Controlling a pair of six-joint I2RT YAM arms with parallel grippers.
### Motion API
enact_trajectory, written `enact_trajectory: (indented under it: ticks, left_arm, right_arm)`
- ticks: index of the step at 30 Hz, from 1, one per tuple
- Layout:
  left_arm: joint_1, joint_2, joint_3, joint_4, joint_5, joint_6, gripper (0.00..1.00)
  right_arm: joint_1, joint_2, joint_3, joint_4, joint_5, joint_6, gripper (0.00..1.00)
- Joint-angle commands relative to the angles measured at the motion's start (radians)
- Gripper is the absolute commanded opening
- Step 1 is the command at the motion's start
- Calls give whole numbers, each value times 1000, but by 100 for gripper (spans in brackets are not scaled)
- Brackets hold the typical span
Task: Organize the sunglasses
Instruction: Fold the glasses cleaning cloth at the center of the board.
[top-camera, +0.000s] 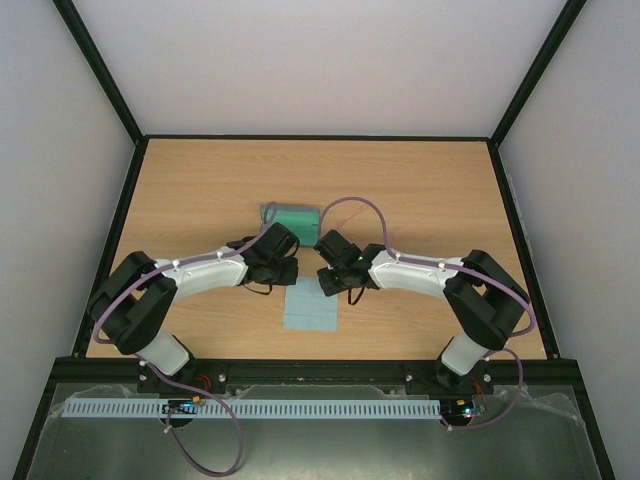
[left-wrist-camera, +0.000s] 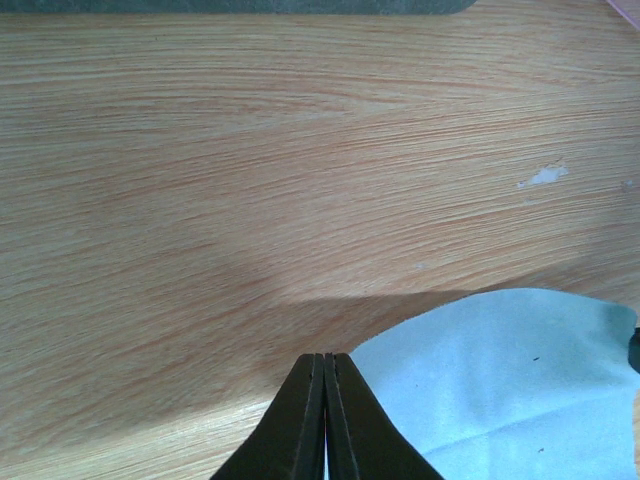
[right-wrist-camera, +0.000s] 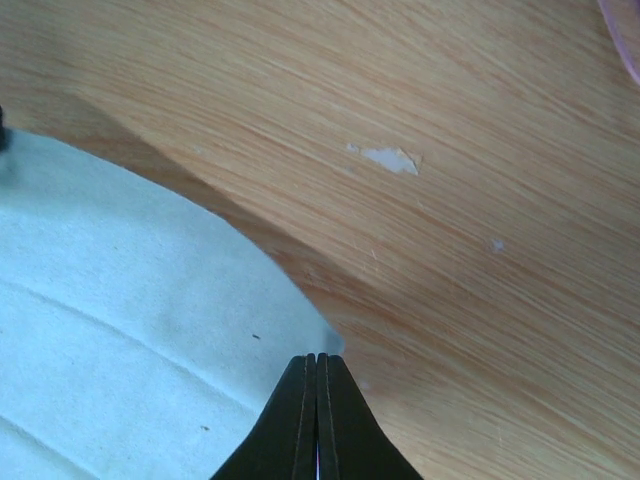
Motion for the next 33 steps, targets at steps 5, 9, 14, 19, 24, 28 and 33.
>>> enact_trajectory:
  ticks: [5, 9, 14, 19, 24, 28, 33]
  left_arm:
    - [-4, -48, -49, -3, 10, -13, 2]
    - [-6, -52, -64, 7, 19, -15, 2]
    - [-6, -67, -72, 7, 20, -18, 2]
    - [-10, -80, -81, 6, 23, -17, 2]
    - [-20, -88, -85, 4, 25, -19, 2]
    - [-28, -85, -92, 8, 28, -21, 2]
    - [-34, -96, -95, 7, 28, -27, 2]
  right_arm:
    - [-2, -47, -47, -1, -26, -2, 1]
    - [2, -54, -53, 3, -36, -4, 1]
    - [9, -59, -54, -1, -39, -7, 1]
    - [18, -73, -58, -11, -30, -8, 1]
    - [26, -87, -66, -23, -23, -13, 1]
    - [30, -94, -71, -32, -15, -11, 1]
    - [36, -96, -81, -35, -18, -10, 1]
